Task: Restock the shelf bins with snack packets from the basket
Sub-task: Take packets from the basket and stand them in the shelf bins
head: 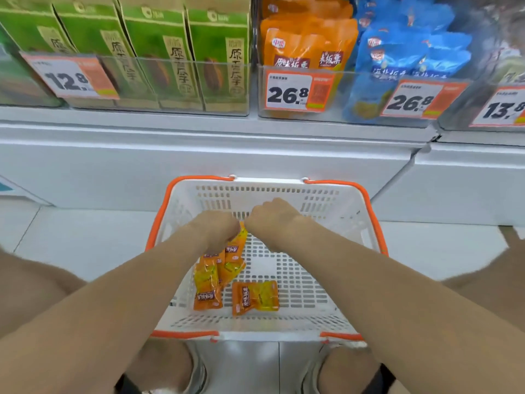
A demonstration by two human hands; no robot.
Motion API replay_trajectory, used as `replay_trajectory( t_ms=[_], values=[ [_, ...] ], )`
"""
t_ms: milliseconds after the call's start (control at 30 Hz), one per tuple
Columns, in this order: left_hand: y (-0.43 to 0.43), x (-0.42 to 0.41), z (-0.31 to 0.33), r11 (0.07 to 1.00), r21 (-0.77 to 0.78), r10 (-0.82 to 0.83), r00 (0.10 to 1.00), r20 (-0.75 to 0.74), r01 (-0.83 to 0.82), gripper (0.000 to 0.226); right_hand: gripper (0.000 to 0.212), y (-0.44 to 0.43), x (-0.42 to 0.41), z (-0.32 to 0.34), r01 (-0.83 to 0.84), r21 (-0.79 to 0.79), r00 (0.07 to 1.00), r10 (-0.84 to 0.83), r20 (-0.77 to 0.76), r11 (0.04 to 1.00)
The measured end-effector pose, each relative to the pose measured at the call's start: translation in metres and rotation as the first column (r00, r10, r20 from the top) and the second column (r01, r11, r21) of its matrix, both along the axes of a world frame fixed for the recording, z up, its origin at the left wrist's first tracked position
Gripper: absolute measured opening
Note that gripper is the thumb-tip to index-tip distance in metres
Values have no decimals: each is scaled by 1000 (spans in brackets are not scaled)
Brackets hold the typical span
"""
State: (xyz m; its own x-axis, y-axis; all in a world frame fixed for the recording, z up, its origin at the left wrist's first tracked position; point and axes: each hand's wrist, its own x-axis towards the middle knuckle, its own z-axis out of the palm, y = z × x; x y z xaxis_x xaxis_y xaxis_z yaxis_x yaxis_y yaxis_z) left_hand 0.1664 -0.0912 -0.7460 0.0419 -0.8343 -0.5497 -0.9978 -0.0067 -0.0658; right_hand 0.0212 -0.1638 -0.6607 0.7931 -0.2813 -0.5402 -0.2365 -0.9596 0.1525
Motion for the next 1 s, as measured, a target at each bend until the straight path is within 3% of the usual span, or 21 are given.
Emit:
replay_trajectory(
  t_ms=[33,133,200,333,367,433,533,633,700,767,833,933,1000],
  values=[
    [3,1,-9,999,36,-17,1000,16,16,26,10,2,5,-5,-4,11,1000,4,-11,1000],
    [10,-8,-36,969,221,-120,993,15,114,22,37,6,14,-23,14,76,999,-11,-41,997],
    [14,-13,-50,922,324,-220,975,-9,212,25,35,9,19,-30,11,76,998,-7,-58,997],
    [22,-13,-57,860,369,-386,922,20,352,13,25,7,24,-33,15,76,997,-9,-77,997],
    [27,-15,-58,854,369,-400,917,14,367,19,28,6,24,-33,24,78,997,-19,-73,997],
    [33,-16,-56,876,393,-329,942,66,279,41,33,5,24,-34,35,86,998,-31,-53,996],
    [36,-12,-57,894,357,-326,940,98,272,38,36,5,21,-33,33,97,998,-27,-59,995],
    [37,-3,-56,946,289,-146,989,-14,144,22,28,4,17,-29,27,91,996,-19,-88,995],
    [32,7,-53,972,230,78,982,-171,-37,11,17,1,13,-25,50,97,993,-39,-110,994],
    [25,16,-45,965,150,258,891,-373,-217,22,16,-5,8,-15,102,137,990,-87,-109,985],
    [21,18,-33,917,83,365,734,-572,-391,23,24,-15,0,-5,194,194,980,-183,-73,962],
    [14,9,-3,795,109,416,405,-814,-597,17,50,-36,-15,11,357,273,924,-381,41,894],
    [11,0,18,730,191,407,193,-893,-656,16,48,-49,-24,28,434,329,852,-500,152,839]
  ],
)
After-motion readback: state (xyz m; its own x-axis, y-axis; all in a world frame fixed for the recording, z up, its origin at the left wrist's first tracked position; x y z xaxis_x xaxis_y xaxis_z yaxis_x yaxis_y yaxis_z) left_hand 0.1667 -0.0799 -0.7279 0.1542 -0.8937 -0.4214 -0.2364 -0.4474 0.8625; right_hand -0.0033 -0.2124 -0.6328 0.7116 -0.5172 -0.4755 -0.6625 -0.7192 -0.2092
